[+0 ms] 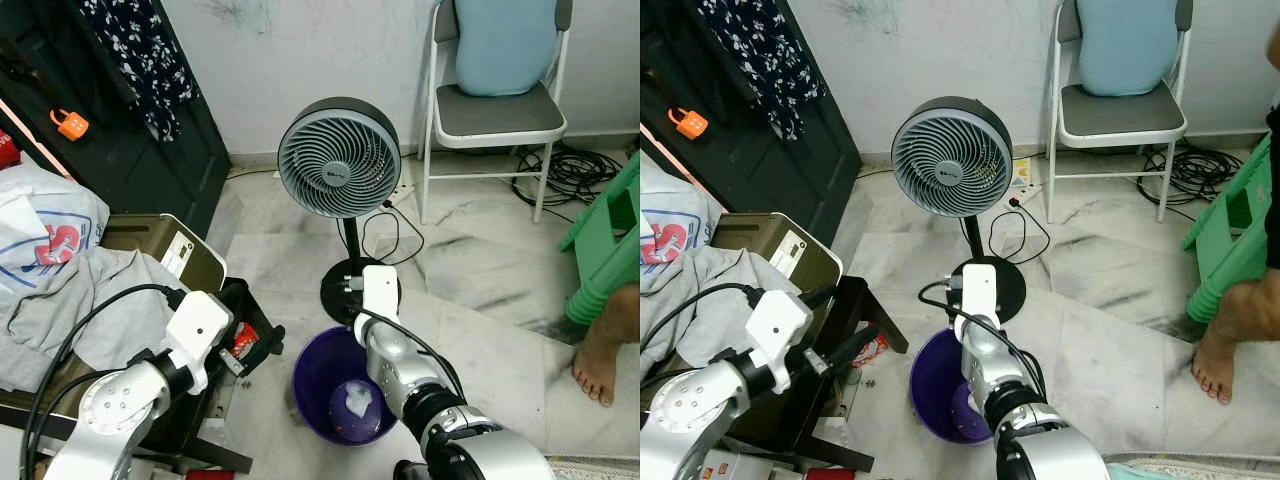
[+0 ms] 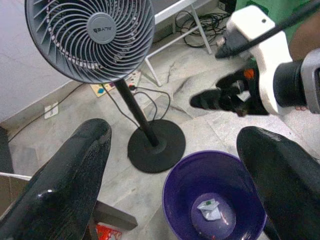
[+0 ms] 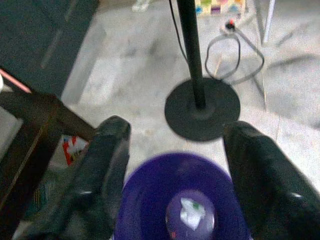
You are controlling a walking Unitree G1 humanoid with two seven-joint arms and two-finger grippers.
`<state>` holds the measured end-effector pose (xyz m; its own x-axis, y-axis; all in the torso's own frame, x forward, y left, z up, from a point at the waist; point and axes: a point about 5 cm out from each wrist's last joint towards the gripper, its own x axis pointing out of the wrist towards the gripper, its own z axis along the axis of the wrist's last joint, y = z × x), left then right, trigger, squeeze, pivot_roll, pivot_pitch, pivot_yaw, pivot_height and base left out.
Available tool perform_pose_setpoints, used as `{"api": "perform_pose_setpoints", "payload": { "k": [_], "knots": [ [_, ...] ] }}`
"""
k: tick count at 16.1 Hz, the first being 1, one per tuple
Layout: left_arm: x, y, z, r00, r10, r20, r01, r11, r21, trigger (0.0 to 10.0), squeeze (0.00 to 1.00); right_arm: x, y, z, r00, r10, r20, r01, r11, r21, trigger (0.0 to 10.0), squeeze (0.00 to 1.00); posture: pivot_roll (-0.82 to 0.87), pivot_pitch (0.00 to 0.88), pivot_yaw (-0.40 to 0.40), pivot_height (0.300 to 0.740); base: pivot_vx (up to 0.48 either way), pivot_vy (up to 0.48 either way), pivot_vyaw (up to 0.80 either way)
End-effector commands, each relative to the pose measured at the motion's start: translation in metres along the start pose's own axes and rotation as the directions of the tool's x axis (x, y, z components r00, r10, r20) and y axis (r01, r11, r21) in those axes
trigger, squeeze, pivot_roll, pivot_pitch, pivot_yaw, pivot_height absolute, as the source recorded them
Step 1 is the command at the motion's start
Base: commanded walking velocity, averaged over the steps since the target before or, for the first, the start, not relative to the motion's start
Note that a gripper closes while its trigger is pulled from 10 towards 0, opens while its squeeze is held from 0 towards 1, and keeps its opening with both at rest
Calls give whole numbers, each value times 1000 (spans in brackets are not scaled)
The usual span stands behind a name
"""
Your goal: Clean up the room
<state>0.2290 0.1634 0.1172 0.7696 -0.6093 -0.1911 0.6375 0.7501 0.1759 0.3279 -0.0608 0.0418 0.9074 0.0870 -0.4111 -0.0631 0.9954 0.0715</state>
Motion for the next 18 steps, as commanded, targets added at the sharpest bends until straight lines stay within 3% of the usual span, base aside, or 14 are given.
{"api": "perform_pose_setpoints", "payload": {
  "k": [1, 5, 9, 11, 12, 14, 15, 16, 17, 18],
  "knots": [
    [2, 1, -2, 1000, 4, -8, -4, 1000, 9, 10000, 0, -5, 53, 22, 990, 127, 62, -130, 991, 35, 10000, 1000, -63, 62, 161, 740, 0, 0, 0],
    [24, -4, 2, 997, -68, 33, 68, 998, 6, 10000, 0, -12, 16, 33, 984, 91, 155, -90, 996, -13, 10000, 1000, -128, 8, 145, 740, 0, 0, 0],
    [41, -2, 4, 996, -57, 73, 55, 998, 21, 10000, 0, -35, -1, 59, 958, 137, 253, -142, 990, 0, 10000, 1000, -184, 0, 134, 740, 0, 0, 0],
    [42, 1, 4, 996, -21, 85, 19, 1000, 24, 10000, 0, -45, -2, 71, 943, 152, 297, -167, 986, 23, 10000, 1000, -194, 0, 133, 740, 0, 0, 0],
    [40, 6, 3, 993, 77, 88, -79, 997, 17, 10000, 0, -56, -6, 78, 929, 147, 340, -161, 987, 14, 10000, 1000, -222, 0, 131, 740, 0, 0, 0],
    [39, 11, 1, 978, 191, 83, -191, 981, -4, 10000, 0, -62, -13, 73, 936, 119, 332, -128, 992, 4, 10000, 1000, -225, 0, 128, 740, 0, 0, 0],
    [38, 16, -1, 958, 278, 77, -277, 961, -22, 10000, 0, -66, -19, 66, 946, 100, 310, -107, 994, 6, 10000, 867, -222, 0, 123, 740, 0, 0, 0],
    [35, 25, -7, 908, 416, 45, -412, 908, -74, 10000, 0, -69, -26, 52, 966, 77, 249, -85, 996, 20, 10000, 94, -217, 0, 120, 740, 0, 0, 0],
    [35, 29, -9, 891, 452, 36, -449, 890, -77, 10000, 0, -69, -28, 50, 967, 73, 246, -77, 997, 5, 10000, 0, -216, 0, 119, 740, 0, 0, 0],
    [34, 37, -11, 857, 515, 23, -508, 852, -123, 10000, 0, -70, -33, 48, 968, 58, 244, -61, 998, 8, 10000, 0, -217, 0, 118, 740, 0, 0, 0]
  ]
}}
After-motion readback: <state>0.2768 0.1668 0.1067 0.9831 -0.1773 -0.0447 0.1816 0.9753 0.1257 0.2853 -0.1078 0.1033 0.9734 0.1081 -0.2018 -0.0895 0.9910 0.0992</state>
